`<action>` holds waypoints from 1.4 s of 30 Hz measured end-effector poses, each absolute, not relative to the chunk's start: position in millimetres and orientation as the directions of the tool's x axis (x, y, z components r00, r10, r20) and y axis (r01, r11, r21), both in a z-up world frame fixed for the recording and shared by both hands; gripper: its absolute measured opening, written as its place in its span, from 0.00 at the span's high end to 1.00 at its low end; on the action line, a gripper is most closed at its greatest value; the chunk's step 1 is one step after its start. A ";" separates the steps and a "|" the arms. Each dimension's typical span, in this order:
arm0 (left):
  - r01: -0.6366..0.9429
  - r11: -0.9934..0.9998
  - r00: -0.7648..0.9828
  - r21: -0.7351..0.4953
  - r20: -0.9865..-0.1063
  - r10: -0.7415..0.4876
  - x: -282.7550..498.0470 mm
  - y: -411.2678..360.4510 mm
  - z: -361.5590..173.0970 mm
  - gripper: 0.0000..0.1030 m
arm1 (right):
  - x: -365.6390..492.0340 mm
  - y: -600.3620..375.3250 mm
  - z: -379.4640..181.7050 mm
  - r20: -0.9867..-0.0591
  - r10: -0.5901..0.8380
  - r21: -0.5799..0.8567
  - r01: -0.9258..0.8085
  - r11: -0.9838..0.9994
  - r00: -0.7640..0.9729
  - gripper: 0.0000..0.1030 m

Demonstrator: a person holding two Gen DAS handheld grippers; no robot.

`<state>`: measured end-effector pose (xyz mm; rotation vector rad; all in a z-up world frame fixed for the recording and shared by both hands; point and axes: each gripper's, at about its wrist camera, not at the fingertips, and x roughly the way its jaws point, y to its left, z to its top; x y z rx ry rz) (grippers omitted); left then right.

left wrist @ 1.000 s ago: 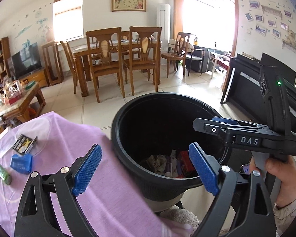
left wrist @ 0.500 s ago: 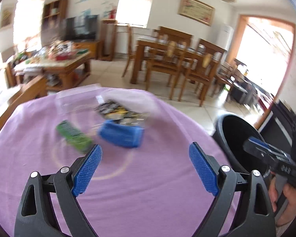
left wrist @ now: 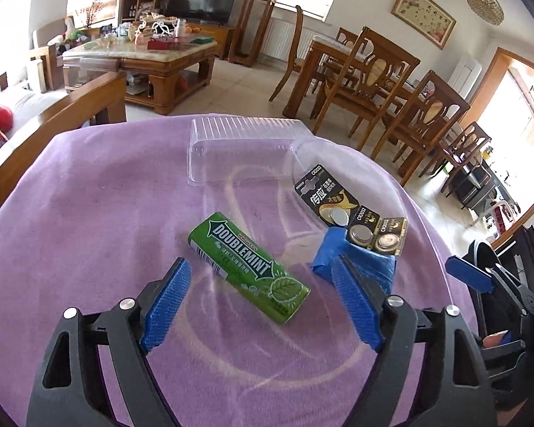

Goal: Collect trash
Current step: 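Grasp the green Doublemint gum pack with left tool while right tool grasps blue packet, then carry both items over the bin and open both tools to drop them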

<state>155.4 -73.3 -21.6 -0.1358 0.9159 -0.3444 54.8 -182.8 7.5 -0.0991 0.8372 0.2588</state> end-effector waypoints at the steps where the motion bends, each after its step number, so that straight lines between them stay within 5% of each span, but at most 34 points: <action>1: 0.233 0.937 0.552 -0.259 -0.758 -0.347 157.8 -73.9 -24.0 0.26 | 62.6 -179.1 2.9 -0.757 0.195 0.018 -0.279 0.960 0.623 0.27; 7: 0.267 0.939 0.547 -0.216 -0.768 -0.333 161.4 -73.5 -32.8 0.31 | 93.0 -165.7 -14.9 -0.793 0.231 0.057 -0.308 0.950 0.564 0.31; 19: 0.286 0.932 0.533 -0.224 -0.771 -0.349 158.8 -46.0 -32.3 0.68 | 97.4 -143.5 -17.8 -0.796 0.278 0.100 -0.336 0.937 0.537 0.58; 33: 0.300 0.932 0.596 -0.202 -0.723 -0.349 115.3 -28.7 -14.9 0.70 | 49.3 -143.4 16.9 -0.717 0.352 0.185 -0.322 0.928 0.602 0.62; 42: 0.468 0.873 0.644 -0.139 -0.623 -0.445 56.4 -96.1 37.4 0.70 | -19.7 -233.8 57.3 -0.592 0.367 0.324 -0.205 0.923 0.717 0.62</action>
